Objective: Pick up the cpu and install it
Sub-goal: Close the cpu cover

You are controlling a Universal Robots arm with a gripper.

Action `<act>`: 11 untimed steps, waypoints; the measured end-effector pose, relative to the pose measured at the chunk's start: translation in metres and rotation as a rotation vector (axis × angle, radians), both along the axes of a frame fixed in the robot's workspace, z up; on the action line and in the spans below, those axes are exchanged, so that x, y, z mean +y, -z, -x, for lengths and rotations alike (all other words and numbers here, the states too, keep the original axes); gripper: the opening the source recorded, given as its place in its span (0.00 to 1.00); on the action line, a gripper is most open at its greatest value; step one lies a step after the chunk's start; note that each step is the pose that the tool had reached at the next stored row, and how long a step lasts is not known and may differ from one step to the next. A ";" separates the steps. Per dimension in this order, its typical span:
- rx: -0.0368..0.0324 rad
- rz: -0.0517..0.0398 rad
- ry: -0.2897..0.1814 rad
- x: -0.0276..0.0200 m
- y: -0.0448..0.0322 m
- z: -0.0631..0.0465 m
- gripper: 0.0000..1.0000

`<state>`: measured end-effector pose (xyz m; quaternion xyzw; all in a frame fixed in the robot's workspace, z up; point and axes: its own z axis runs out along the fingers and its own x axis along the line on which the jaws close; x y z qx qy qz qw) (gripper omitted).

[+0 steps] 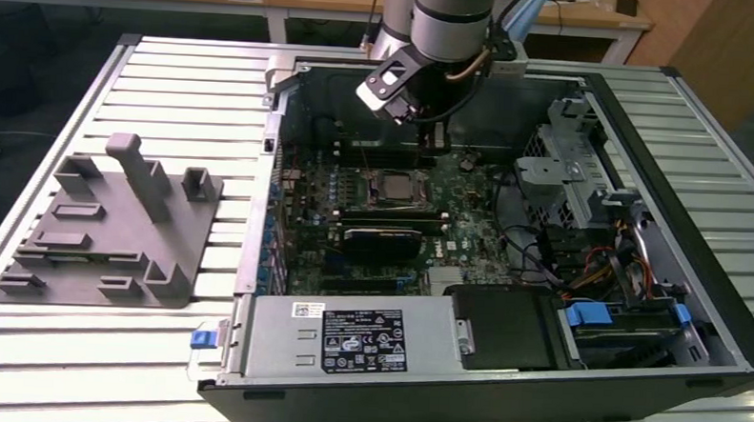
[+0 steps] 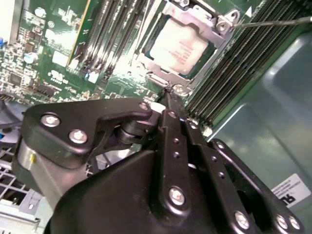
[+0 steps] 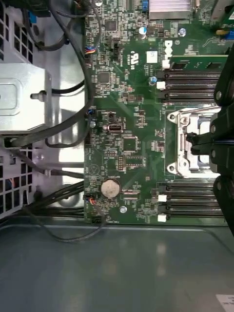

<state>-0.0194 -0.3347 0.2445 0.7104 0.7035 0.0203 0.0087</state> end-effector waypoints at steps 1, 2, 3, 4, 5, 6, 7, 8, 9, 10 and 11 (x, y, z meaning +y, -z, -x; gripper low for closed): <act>0.0000 -0.0001 0.000 0.0000 0.0000 0.000 0.11; 0.0000 0.0000 0.000 0.0000 0.0000 0.000 0.11; 0.0042 -0.0003 0.000 0.0000 0.0002 0.000 0.11; 0.0187 0.0009 0.000 0.0000 0.0004 0.000 0.11; 0.0340 0.0023 0.000 0.0000 0.0007 0.000 0.11; 0.0487 0.0044 0.000 0.0000 0.0009 0.000 0.11; 0.0605 0.0064 0.000 0.0000 0.0012 0.000 0.11; 0.0642 0.0079 0.000 0.0000 0.0013 0.000 0.11; 0.0643 0.0079 0.000 0.0000 0.0013 0.000 0.11; 0.0644 0.0080 0.000 0.0000 0.0013 0.000 0.11; 0.0644 0.0080 0.000 0.0000 0.0013 0.000 0.11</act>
